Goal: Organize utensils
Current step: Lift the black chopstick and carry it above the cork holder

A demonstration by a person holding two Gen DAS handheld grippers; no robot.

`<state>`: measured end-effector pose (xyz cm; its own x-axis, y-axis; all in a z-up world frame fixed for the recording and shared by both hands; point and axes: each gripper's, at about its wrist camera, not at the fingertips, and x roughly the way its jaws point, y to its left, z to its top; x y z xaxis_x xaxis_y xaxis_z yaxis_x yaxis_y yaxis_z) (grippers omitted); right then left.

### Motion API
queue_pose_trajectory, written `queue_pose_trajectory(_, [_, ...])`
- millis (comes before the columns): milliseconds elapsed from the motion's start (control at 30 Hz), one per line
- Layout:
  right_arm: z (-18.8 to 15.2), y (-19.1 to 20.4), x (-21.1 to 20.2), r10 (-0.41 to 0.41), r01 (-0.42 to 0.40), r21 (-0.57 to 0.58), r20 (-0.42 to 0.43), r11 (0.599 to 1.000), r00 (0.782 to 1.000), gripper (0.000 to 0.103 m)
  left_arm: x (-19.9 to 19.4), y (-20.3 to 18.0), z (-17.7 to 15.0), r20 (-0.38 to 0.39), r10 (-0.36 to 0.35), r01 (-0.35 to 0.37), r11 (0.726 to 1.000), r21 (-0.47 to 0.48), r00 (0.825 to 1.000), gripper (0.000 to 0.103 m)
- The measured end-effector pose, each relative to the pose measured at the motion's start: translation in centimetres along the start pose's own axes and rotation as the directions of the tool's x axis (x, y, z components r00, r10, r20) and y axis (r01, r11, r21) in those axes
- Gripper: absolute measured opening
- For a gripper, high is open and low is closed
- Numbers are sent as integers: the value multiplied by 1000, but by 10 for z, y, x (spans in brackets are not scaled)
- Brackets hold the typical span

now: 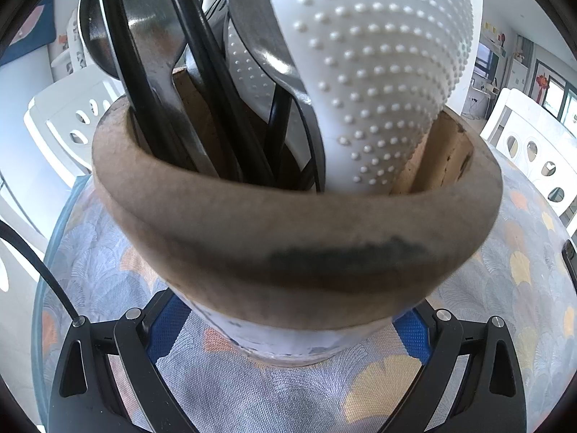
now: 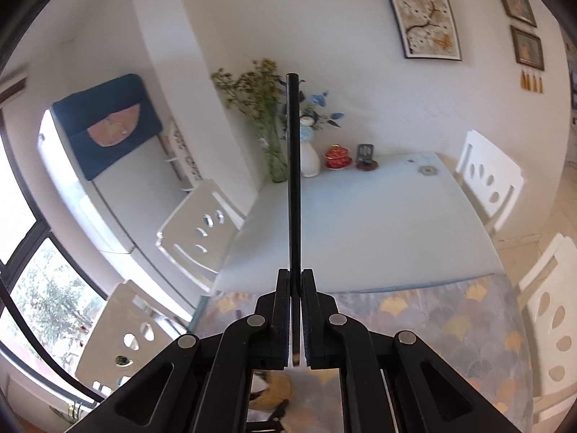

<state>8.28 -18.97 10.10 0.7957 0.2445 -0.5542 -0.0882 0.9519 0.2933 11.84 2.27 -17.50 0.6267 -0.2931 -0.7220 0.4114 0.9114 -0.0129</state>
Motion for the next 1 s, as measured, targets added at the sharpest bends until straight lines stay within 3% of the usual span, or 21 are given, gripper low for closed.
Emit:
queue_pose_trajectory(300, [-11, 33, -1, 79, -81, -65, -31, 995, 996, 5, -4, -1, -2, 7, -1, 1, 1000, -1, 1000, 98])
queue_pose_trajectory(733, [-42, 58, 18, 110, -120, -126, -88, 985, 990, 5, -15, -2, -7, 37, 5, -5, 1000, 13, 999, 98])
queue_pose_trajectory(1000, [-61, 80, 25, 87, -99, -238, -60, 966, 994, 5, -32, -3, -12, 93, 12, -14, 1000, 20, 996, 98])
